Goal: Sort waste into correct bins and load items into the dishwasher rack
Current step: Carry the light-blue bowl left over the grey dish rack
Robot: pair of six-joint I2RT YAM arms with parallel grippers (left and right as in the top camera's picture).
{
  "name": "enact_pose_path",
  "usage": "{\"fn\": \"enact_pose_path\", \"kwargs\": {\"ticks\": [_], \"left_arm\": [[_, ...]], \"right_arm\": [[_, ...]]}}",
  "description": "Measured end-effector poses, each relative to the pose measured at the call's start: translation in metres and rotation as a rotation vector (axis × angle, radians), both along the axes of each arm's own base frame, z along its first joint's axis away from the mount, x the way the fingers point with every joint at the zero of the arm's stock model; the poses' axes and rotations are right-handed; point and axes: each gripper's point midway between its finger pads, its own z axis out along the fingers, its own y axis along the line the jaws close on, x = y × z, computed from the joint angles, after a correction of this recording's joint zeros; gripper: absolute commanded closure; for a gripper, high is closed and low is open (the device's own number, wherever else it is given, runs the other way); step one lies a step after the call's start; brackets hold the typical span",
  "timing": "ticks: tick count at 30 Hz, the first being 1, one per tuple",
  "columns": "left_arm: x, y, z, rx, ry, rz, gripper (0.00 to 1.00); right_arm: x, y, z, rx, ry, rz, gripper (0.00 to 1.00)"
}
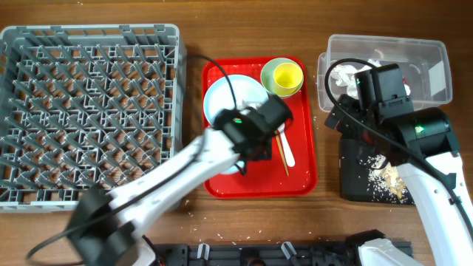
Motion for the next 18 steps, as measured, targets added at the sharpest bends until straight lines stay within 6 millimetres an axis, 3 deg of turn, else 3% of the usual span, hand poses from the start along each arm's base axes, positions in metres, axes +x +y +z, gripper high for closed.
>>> {"fn": "enact_pose_path", "kwargs": {"ticks": [3,6,8,15,17,18], "left_arm": [[0.026,0.023,0.057,-0.092,-0.169,-0.061,0.96],[0.058,0.061,0.107,-0.177,-0.327,-0.060,0.96],[0.084,0.098,0.133,-0.249,-0.411,-0.045,0.96],[0.161,0.208,0.161,-0.550,-0.570,0.036,0.96],[0.176,0.232,0.159,-0.664,-0.596,0.018,0.96],[0.176,0.231,0.161,-0.747,-0.595,-0.028,0.96]], "right_arm": [[0.000,0.000,0.000,0.000,0.001,0.000,0.00],[0.000,0.000,0.000,0.000,0.000,0.000,0.00],[0.000,0.000,0.000,0.000,0.001,0.000,0.00],[0.000,0.000,0.000,0.000,0.000,0.000,0.00],[0.000,0.000,0.000,-0.001,0.001,0.000,0.00],[0.000,0.000,0.000,-0.001,0.002,0.000,0.00]]}}
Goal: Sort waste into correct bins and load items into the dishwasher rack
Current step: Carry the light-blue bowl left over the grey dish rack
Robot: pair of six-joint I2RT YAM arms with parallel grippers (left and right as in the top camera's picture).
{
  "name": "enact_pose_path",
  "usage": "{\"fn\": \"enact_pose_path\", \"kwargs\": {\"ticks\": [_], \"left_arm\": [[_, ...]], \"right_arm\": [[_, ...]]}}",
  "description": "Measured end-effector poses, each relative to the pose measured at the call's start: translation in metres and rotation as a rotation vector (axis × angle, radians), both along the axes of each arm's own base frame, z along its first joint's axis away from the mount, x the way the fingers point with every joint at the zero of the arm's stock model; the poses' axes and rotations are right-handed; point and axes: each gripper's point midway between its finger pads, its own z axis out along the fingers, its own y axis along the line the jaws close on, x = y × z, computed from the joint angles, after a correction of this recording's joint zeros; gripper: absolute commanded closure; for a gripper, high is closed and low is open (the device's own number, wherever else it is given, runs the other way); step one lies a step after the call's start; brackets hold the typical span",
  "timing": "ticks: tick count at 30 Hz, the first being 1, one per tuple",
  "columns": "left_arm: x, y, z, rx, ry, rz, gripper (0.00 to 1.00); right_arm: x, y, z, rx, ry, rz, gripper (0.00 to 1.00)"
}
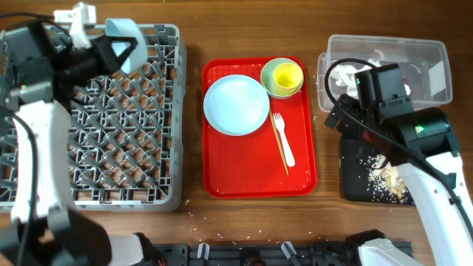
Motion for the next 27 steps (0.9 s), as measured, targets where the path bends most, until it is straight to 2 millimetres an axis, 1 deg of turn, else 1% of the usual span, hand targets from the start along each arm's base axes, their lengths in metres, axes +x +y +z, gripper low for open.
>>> {"fn": "enact_pose_path", "kwargs": {"ticks": [1,3,4,7,8,10,13,16,20,27], "left_arm": [[0.015,0.022,-0.016,-0.055,-0.007,-0.010,0.96],[0.026,0.037,-0.030,-0.142,-0.019,-0.055,0.96],[0.032,0.049,-0.043,-0.187,-0.004,-0.056,0.96],[0.039,0.084,-0.081,-0.303,0.095,-0.007,0.96],[0.038,0.094,-0.089,-0.331,0.121,0.013,0.96],[0.036,0.111,-0.096,-0.368,0.144,0.047,0.96],[0.028,0.136,-0.095,-0.401,0.150,0.099,0.96],[0.022,0.151,-0.096,-0.427,0.169,0.136,0.96],[0.017,0.161,-0.098,-0.449,0.189,0.166,0.96],[0.008,0.153,-0.103,-0.516,0.244,0.150,0.96]], "right_arm": [[0.001,0.000,0.000,0.001,-0.004,-0.001,0.00],[0.000,0.000,0.000,0.000,-0.001,0.000,0.00],[0.000,0.000,0.000,0.000,-0.002,0.000,0.00],[0.000,0.000,0.000,0.000,-0.001,0.000,0.00],[0.000,0.000,0.000,0.000,-0.002,0.000,0.00],[0.000,0.000,0.000,0.000,-0.001,0.000,0.00],[0.000,0.000,0.000,0.000,-0.001,0.000,0.00],[0.000,0.000,0.000,0.000,-0.001,0.000,0.00],[0.000,0.000,0.000,0.000,-0.001,0.000,0.00],[0.000,0.000,0.000,0.000,-0.001,0.000,0.00]]}}
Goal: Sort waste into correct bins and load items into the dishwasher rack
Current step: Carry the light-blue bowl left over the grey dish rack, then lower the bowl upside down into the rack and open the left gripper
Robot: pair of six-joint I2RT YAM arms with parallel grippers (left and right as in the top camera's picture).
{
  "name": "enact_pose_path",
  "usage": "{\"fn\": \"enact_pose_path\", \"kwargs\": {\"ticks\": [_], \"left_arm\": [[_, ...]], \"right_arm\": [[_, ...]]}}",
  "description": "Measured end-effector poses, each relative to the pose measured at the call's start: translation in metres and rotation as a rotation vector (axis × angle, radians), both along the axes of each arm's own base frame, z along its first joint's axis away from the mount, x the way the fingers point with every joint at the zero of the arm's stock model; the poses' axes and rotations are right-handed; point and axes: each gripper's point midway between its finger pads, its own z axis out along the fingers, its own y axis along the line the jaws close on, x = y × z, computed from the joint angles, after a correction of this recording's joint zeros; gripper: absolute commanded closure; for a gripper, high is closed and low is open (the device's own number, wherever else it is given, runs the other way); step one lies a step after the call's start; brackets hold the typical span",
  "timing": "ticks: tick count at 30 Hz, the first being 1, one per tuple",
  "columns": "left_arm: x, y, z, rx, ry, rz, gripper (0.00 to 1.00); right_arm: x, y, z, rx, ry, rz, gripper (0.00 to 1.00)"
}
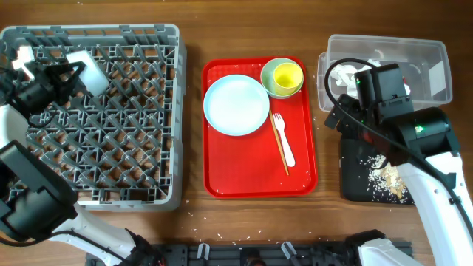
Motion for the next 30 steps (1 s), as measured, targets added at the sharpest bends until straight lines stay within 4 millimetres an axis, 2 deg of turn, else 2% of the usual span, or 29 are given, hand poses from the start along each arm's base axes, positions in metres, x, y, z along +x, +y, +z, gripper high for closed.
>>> {"fn": "enact_pose_path", "kwargs": {"ticks": [9,15,16,18,20,21,23,26,30], "left_arm": [[-0.009,-0.008,0.000,-0.106,0.065,-0.020,0.96],[-0.017,-0.001,-0.013,-0.137,0.173,0.031,0.96],[-0.019,0.005,-0.015,-0.139,0.187,0.051,0.94],[-0.023,0.014,-0.018,-0.145,0.205,0.079,0.80],[-0.029,0.024,-0.024,-0.149,0.245,0.119,0.49],[-0.033,0.031,-0.028,-0.151,0.269,0.147,0.44],[-0.038,0.040,-0.031,-0.155,0.291,0.175,0.43],[-0.044,0.047,-0.035,-0.173,0.319,0.203,0.50],[-0.056,0.053,-0.040,-0.184,0.376,0.237,0.49]], "right_arm": [[0.000,0.000,0.000,0.000,0.000,0.000,0.00],[0.000,0.000,0.000,0.000,0.000,0.000,0.00],[0.000,0.000,0.000,0.000,0.000,0.000,0.00],[0.000,0.000,0.000,0.000,0.000,0.000,0.00],[0.000,0.000,0.000,0.000,0.000,0.000,0.00],[0.000,0.000,0.000,0.000,0.000,0.000,0.00],[0.000,0.000,0.000,0.000,0.000,0.000,0.00],[0.000,0.000,0.000,0.000,0.000,0.000,0.00],[0.000,0.000,0.000,0.000,0.000,0.000,0.00]]}}
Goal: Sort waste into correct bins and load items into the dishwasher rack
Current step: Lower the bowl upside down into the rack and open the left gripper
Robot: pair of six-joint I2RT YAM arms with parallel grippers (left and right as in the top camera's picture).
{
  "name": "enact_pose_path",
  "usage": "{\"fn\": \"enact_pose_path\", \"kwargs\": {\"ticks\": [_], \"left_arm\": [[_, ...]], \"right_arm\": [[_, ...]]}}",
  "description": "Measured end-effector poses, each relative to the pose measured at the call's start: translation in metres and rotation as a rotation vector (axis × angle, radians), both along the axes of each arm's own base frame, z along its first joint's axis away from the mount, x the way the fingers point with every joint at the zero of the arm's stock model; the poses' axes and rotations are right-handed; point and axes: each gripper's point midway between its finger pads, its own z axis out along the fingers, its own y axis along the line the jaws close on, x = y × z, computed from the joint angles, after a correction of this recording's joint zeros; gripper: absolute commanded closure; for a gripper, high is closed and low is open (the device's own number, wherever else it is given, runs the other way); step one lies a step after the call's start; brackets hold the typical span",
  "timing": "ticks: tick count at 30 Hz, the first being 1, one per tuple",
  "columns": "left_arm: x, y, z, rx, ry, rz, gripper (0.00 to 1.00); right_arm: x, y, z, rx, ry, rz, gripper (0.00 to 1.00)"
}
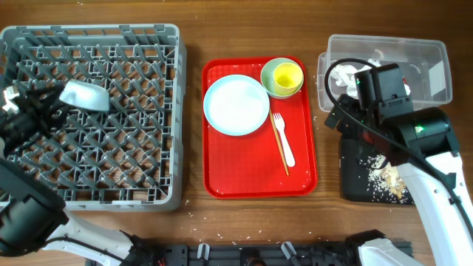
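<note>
The grey dishwasher rack (pixel 148 193) fills the left side of the overhead view. A pale blue bowl (pixel 86 94) lies mouth-down and tilted on the rack's left part. My left gripper (pixel 59 101) reaches in from the left edge, its fingers at the bowl's left rim, apparently shut on it. The red tray (pixel 259 177) holds a light blue plate (pixel 236 105), a green bowl with a yellow cup inside (pixel 281 77), a white fork (pixel 287 148) and a thin wooden stick (pixel 280 144). My right arm (pixel 388 96) hangs at the right; its fingers are hidden beneath the wrist.
A clear plastic bin (pixel 414 52) with crumpled white paper stands at the back right. In front of it lies a black tray (pixel 362 181) with pale food crumbs (pixel 389 177). Small crumbs dot the table near the front edge.
The bowl and my left gripper have come down and toward the front of the rack. The bowl now rests mouth-down on the pegs. The right arm is unchanged.
My left gripper was first over the plate on the red tray. Then it held the pale bowl above the rack's back left corner. Then the bowl was lower over the rack's left part, and now it lies on the pegs there.
</note>
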Motion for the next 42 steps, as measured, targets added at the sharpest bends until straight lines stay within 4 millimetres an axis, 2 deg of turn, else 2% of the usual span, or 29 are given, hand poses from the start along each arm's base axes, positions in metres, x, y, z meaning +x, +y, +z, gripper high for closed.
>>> {"fn": "enact_pose_path", "kwargs": {"ticks": [3,5,6,7,9,10,13,17,19,21,24,28,38,40,42], "left_arm": [[-0.017,0.018,0.001,0.087,0.074,0.070,0.47],[-0.028,0.028,0.012,0.168,0.100,0.114,0.55],[-0.032,0.029,0.018,0.198,0.106,0.123,0.62],[-0.034,0.028,0.025,0.222,0.105,0.127,0.81],[-0.034,0.023,0.034,0.253,0.100,0.123,0.94],[-0.032,0.017,0.038,0.279,0.092,0.107,0.96],[-0.013,-0.009,0.039,0.375,0.087,0.032,0.96],[0.015,-0.040,0.008,0.650,0.217,-0.051,0.96],[0.029,-0.048,0.004,0.778,0.230,-0.063,0.96],[0.037,-0.047,-0.001,0.908,0.277,-0.040,0.96],[0.026,-0.027,-0.009,1.004,0.420,0.058,0.96],[0.015,-0.007,-0.013,1.042,0.504,0.130,0.96],[-0.012,-0.011,-0.035,1.020,0.621,0.089,0.96],[-0.019,-0.008,-0.035,1.007,0.643,0.098,0.96],[-0.029,-0.001,-0.021,0.994,0.643,0.147,0.96]], "right_arm": [[0.000,0.000,0.000,0.000,0.000,0.000,0.00],[0.000,0.000,0.000,0.000,0.000,0.000,0.00],[0.000,0.000,0.000,0.000,0.000,0.000,0.00],[0.000,0.000,0.000,0.000,0.000,0.000,0.00],[0.000,0.000,0.000,0.000,0.000,0.000,0.00],[0.000,0.000,0.000,0.000,0.000,0.000,0.00],[0.000,0.000,0.000,0.000,-0.001,0.000,0.00],[0.000,0.000,0.000,0.001,-0.001,0.000,0.00],[0.001,0.000,0.000,0.001,-0.003,0.000,0.00],[0.001,0.000,0.000,0.001,-0.003,0.000,0.00],[0.001,0.000,0.000,0.001,-0.003,0.000,0.00],[0.001,0.000,0.000,0.001,-0.003,0.000,0.00],[0.001,0.000,0.000,0.001,-0.003,0.000,0.00],[0.001,0.000,0.000,0.001,-0.003,0.000,0.00],[0.001,0.000,0.000,0.001,-0.004,0.000,0.00]]}}
